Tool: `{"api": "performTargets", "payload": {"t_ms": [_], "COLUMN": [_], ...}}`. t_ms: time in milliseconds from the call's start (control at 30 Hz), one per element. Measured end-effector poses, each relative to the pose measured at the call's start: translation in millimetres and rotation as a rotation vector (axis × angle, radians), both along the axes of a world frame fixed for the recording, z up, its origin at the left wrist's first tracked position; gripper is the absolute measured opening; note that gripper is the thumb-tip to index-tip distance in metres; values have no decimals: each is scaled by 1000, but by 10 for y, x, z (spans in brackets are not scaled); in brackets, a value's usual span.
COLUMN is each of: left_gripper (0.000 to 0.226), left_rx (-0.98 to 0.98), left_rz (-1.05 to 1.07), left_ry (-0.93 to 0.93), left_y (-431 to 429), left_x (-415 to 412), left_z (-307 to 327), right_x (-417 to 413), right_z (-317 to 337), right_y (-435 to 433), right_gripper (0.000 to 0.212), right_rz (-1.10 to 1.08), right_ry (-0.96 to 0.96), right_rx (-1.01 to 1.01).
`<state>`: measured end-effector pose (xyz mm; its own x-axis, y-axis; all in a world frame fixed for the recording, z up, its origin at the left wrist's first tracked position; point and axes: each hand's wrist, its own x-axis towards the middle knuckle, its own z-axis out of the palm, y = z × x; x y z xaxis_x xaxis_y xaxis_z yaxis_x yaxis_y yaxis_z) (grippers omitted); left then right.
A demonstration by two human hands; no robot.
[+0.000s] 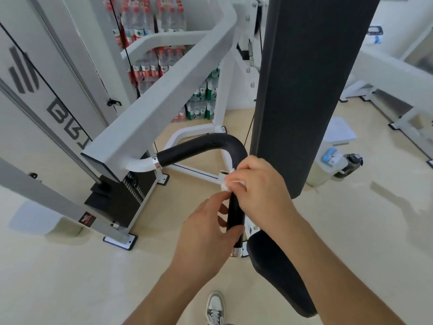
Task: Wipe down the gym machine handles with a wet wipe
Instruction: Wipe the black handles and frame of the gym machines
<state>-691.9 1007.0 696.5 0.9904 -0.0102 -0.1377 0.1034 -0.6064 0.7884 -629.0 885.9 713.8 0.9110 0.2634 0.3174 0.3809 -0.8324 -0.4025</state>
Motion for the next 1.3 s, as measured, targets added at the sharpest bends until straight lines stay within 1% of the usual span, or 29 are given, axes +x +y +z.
{"api": "performTargets", "payload": {"t_ms": [100, 167, 300, 367, 500, 667, 800, 833, 933, 1033, 1167, 1233, 1300], "left_gripper": [49, 46, 33, 29, 27, 33, 37, 37, 38, 36, 30, 29, 30], "left_rx": [22, 19, -46, -80, -82, -59, -24, -16, 12, 49, 19, -6, -17], "left_rz": [19, 35, 79, 99, 101, 85, 78, 76, 80, 83, 106, 133, 154], "left_ry": [-8, -5, 17, 23, 22, -15, -41, -40, -51, -70, -47, -55, -57], "left_y": [-41, -58, -49, -29, -21, -52, -68, -74, -94, -108, -92, -95, -111], "left_x": [40, 70, 146, 185, 226, 255, 289, 296, 318, 340, 344, 352, 350], "left_z": [-1, 5, 26, 40, 62, 84, 101, 116, 155, 153, 177, 169, 154], "right_x": [268, 275, 42, 154, 480, 238, 538, 540, 399, 525, 805, 837, 842], "right_z": [18, -29, -124, -63, 112, 70, 181, 178, 159, 225, 329, 326, 309], "right_y": [-3, -5, -100, -103, -109, -184, -157, -174, -241, -183, 43, 128, 107], "right_gripper": [10, 8, 7, 7, 9, 8, 9, 9, 9, 10, 10, 10, 11], "right_rz": [-29, -37, -136, -142, -116, -73, -135, -129, -74, -14, 177, 284, 340], "right_ry": [-68, -95, -9, 55, 123, 188, 236, 247, 274, 199, 70, 28, -4], "right_rx": [77, 172, 455, 517, 475, 415, 491, 481, 370, 263, 81, 23, -10]}}
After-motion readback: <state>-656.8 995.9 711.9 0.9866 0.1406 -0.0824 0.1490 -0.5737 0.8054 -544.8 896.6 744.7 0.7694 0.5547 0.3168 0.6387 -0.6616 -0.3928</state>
